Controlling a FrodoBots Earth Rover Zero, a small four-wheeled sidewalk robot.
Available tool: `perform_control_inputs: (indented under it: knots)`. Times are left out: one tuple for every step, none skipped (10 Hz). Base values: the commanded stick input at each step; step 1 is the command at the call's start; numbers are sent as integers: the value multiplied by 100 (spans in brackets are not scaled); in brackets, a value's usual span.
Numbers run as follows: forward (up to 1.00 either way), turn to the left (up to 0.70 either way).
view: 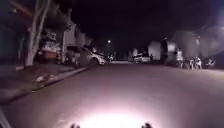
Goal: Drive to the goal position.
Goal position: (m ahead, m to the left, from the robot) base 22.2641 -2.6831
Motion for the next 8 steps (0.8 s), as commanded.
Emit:
perform_control_inputs:
  knots:
    - [70,0]
    - [70,0]
    - [70,0]
    - [70,0]
    - [70,0]
    - [70,0]
    - [70,0]
    - [70,0]
